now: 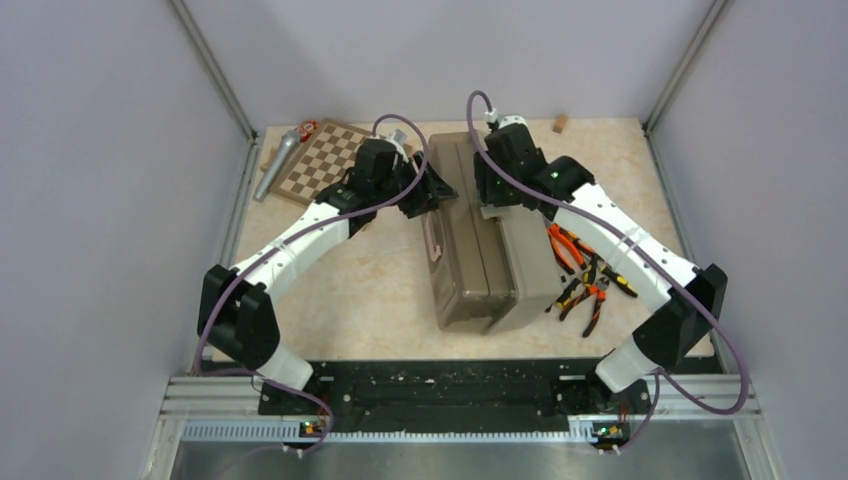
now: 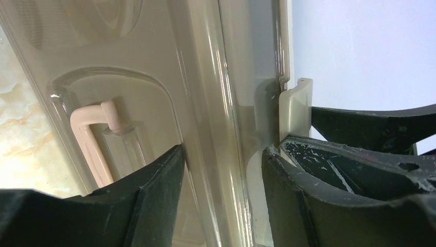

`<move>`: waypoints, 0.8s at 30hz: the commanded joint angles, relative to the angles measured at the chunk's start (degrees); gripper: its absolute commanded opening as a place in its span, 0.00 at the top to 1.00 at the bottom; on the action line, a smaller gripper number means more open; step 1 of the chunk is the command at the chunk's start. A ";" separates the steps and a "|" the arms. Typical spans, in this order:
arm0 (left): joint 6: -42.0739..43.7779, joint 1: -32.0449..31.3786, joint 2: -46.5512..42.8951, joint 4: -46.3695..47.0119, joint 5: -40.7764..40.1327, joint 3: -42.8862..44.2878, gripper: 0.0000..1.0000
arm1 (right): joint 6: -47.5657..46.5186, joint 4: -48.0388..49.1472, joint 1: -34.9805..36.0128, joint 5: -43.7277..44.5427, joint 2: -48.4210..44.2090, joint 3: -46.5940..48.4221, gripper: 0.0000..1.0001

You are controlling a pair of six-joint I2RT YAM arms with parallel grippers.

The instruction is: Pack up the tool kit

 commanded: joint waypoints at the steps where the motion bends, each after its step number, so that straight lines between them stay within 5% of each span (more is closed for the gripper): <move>1: 0.43 -1.00 -0.64 3.36 1.30 2.84 0.39 | 5.63 4.81 -5.32 -4.70 -4.97 -4.16 0.58; 11: 0.97 -1.01 -0.62 2.66 0.79 2.55 0.39 | 8.54 11.41 -11.63 -11.38 -11.18 -15.06 0.40; 18: 1.09 -1.01 -1.00 2.43 0.51 2.03 0.39 | 12.08 18.15 -15.75 -20.58 -15.07 -19.81 0.39; 24: 1.07 -0.98 -1.58 2.45 0.04 1.39 0.39 | 12.67 16.63 -17.50 -18.25 -16.75 -20.62 0.18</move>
